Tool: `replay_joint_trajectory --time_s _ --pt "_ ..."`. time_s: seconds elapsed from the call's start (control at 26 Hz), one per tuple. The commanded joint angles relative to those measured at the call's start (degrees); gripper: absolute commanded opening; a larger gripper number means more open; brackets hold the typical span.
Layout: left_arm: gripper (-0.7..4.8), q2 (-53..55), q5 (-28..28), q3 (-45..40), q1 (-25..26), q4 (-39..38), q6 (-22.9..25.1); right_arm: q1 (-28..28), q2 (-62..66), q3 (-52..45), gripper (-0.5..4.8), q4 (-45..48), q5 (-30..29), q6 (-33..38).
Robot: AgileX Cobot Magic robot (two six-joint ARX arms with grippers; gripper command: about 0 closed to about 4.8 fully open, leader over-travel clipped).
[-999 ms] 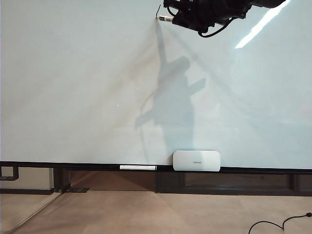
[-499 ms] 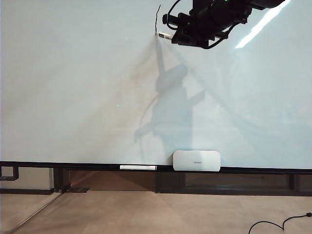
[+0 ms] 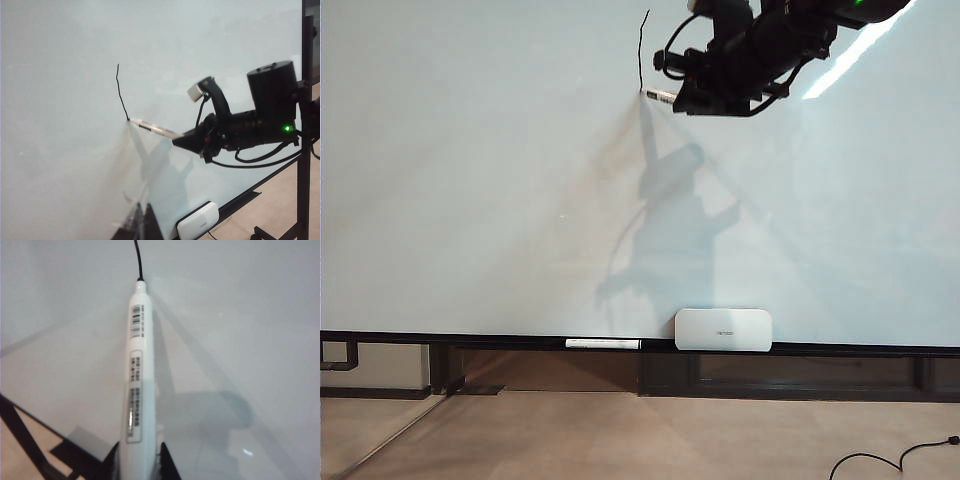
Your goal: Reach to the right to find the marker pen, pick it up, and write the number 13 on the whiteboard.
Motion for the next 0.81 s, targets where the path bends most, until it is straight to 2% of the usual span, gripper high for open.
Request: replay_joint_trajectory --time_s 0.04,0.35,0.65,0.81 --pt "-0.06 -0.5 0.0 0.3 0.0 0.7 0.0 -0.3 0.4 0.1 -0.06 -0.8 2.3 0.5" --pt "-0.06 -0.7 0.0 0.3 0.0 0.4 -0.4 -0.2 -1.0 -1.1 -0.06 -0.6 2.6 0.5" --pt "-0.06 -2.7 0.1 0.4 0.0 -1.3 -0.4 -0.1 -11.3 -11.1 -0.06 2.8 3.2 0.8" --pt "-0.06 -3.0 0.1 0.4 0.0 -1.9 -0.8 1.8 -16.4 -14.8 -0.06 6.6 3.2 0.8"
